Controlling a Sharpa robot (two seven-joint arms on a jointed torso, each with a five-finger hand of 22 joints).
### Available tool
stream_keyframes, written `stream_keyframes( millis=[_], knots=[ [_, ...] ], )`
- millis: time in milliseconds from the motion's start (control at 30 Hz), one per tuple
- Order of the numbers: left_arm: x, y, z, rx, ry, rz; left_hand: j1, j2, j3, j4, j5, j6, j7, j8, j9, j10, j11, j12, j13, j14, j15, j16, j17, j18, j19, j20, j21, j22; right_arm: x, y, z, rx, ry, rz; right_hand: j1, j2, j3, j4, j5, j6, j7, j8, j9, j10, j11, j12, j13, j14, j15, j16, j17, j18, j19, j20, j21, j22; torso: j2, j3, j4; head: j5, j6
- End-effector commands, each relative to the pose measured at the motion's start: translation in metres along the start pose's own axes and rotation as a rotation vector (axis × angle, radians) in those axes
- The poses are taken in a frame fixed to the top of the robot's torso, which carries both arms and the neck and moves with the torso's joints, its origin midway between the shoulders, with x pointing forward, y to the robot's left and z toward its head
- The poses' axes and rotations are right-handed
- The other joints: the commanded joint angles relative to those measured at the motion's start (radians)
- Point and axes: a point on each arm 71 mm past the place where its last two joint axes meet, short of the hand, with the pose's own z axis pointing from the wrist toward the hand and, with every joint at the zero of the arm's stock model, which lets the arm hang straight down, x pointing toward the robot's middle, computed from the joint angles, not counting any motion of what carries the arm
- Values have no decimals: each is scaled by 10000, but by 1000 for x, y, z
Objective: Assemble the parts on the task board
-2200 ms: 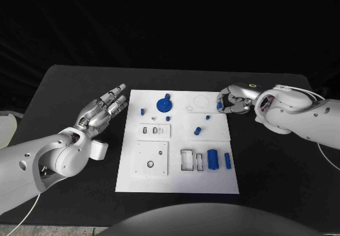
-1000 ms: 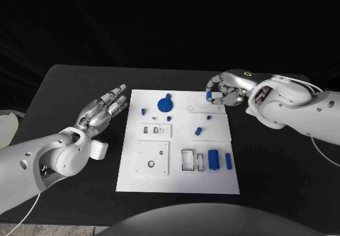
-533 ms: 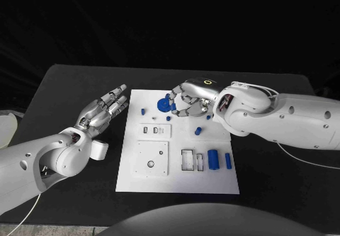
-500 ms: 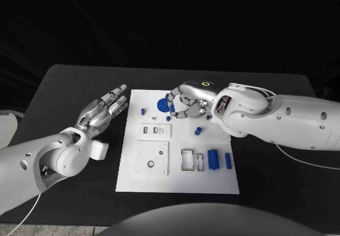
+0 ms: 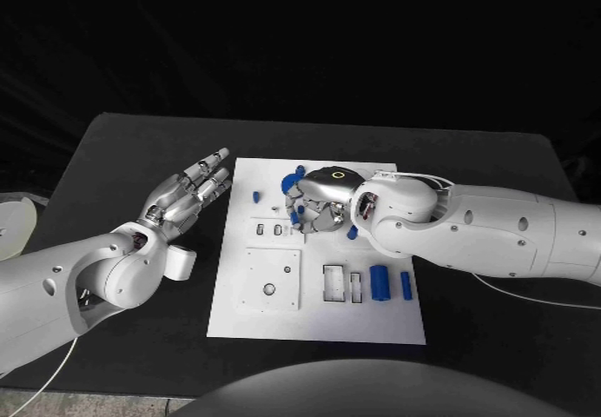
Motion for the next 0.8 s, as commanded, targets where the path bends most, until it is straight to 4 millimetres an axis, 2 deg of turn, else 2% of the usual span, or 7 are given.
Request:
stream_keyframes(
  millis=[33, 367, 567, 633, 733, 800],
  knots=[
    [3, -1, 1, 105, 227, -137, 37, -26, 58, -3, 40, 27, 8, 54, 14, 7, 39, 51, 16, -27, 60, -17, -2, 83, 23, 55, 24, 8, 4, -1, 0, 249, 404, -465, 42, -15, 76, -10, 41, 76, 5, 46, 14, 1065, -39, 38, 2635, 895, -36, 50, 2171, 24, 96, 6, 54, 1490, 8, -4, -19, 13, 0],
    [3, 0, 1, 93, 230, -141, 37, -26, 58, -3, 40, 27, 8, 54, 14, 7, 39, 51, 16, -27, 60, -17, -2, 83, 23, 55, 24, 8, 7, -2, 0, 357, 557, -473, 43, -32, 110, -49, 42, 82, 17, 15, 17, 1065, -30, 38, 2635, 902, -30, 77, 2190, 21, 107, 9, 72, 1504, 13, -6, 7, -15, 0],
    [2, 1, 1, 76, 219, -141, 37, -26, 58, -3, 40, 27, 8, 54, 14, 7, 39, 51, 16, -27, 60, -17, -2, 83, 23, 55, 24, 8, 8, -2, -1, 371, 594, -458, 14, -62, 152, -101, -75, 23, 46, -75, 12, 1065, -5, 38, 2635, 895, -12, 51, 2171, 26, 102, 21, 44, 1510, 7, -16, -3, -10, 0],
    [2, 1, 2, 75, 219, -143, 38, -24, 61, -4, 41, 22, 9, 53, 14, 4, 41, 50, 15, -27, 61, -17, -2, 83, 23, 56, 24, 8, 8, -2, -1, 370, 595, -454, -59, -77, 183, -139, -434, -111, 90, -230, -19, 1065, 37, 38, 2635, 889, 17, 35, 2161, 26, 95, 50, 23, 1522, 11, -19, 0, -6, 0],
    [2, 1, 2, 69, 231, -152, 39, -19, 66, -6, 43, 12, 13, 51, 12, -2, 45, 49, 14, -27, 64, -17, -2, 82, 22, 57, 23, 7, 8, -2, -1, 349, 583, -444, -236, -90, 122, -216, -1765, -301, 150, -503, -73, 1065, 90, 38, 2635, 886, 70, 35, 2162, 26, 92, 111, 8, 1556, 10, -16, 7, -5, 0],
    [2, 1, 2, 64, 237, -156, 39, -19, 66, -6, 43, 12, 13, 51, 12, -2, 45, 49, 14, -27, 64, -17, -2, 82, 22, 57, 23, 7, 9, -2, -1, 332, 589, -441, -324, -86, 73, -238, -2175, -390, 179, -629, -108, 1065, 117, 38, 2635, 885, 90, 38, 2165, 30, 92, 127, -1, 1569, 8, -13, 11, -9, 0]
  ],
)
